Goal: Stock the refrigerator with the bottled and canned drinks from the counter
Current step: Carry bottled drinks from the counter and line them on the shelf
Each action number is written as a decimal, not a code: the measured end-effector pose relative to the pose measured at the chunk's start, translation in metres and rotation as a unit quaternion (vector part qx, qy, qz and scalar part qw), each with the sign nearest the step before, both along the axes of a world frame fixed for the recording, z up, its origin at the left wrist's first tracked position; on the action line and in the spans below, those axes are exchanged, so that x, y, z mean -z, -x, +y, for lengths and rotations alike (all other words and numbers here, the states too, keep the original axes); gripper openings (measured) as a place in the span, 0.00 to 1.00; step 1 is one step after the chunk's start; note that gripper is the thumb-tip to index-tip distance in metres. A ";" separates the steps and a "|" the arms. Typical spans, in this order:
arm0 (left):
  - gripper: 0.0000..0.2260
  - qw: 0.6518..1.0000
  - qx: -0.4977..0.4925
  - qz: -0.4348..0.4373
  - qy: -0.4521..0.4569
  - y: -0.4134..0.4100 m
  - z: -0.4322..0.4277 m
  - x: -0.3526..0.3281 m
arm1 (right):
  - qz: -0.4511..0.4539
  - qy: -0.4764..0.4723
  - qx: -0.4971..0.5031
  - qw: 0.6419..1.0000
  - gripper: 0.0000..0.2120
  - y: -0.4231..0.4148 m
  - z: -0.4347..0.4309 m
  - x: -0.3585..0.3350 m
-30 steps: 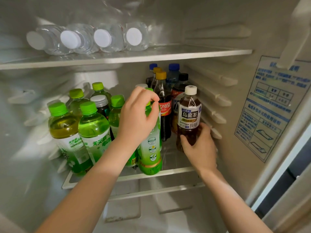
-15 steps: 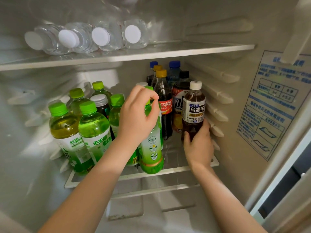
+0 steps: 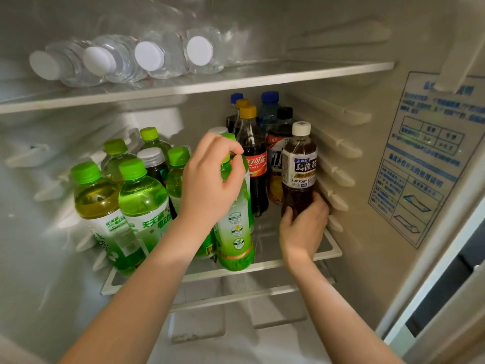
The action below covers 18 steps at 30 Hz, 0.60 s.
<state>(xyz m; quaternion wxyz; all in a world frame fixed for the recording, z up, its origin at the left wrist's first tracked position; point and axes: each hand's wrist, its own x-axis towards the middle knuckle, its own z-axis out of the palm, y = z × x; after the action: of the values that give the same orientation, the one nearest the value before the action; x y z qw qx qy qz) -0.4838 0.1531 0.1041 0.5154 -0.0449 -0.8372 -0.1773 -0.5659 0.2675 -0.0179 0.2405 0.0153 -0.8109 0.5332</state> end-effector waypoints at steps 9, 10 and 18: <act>0.12 0.999 -0.003 -0.033 -0.003 -0.002 -0.003 0.001 | -0.038 -0.065 -0.037 0.996 0.28 0.002 0.016 -0.004; 0.13 0.999 0.000 -0.051 0.001 -0.005 -0.004 0.001 | -0.037 -0.070 -0.044 0.996 0.28 0.001 0.019 -0.005; 0.20 0.980 0.052 -0.186 -0.043 -0.031 -0.022 -0.018 | -0.026 -0.060 -0.068 0.996 0.28 -0.023 0.043 0.002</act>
<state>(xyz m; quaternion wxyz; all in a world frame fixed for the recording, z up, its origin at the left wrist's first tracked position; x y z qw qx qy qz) -0.4528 0.1310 0.1220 0.3422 -0.0318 -0.9066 -0.2450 -0.5427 0.3105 -0.0202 0.1811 0.0709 -0.8444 0.4991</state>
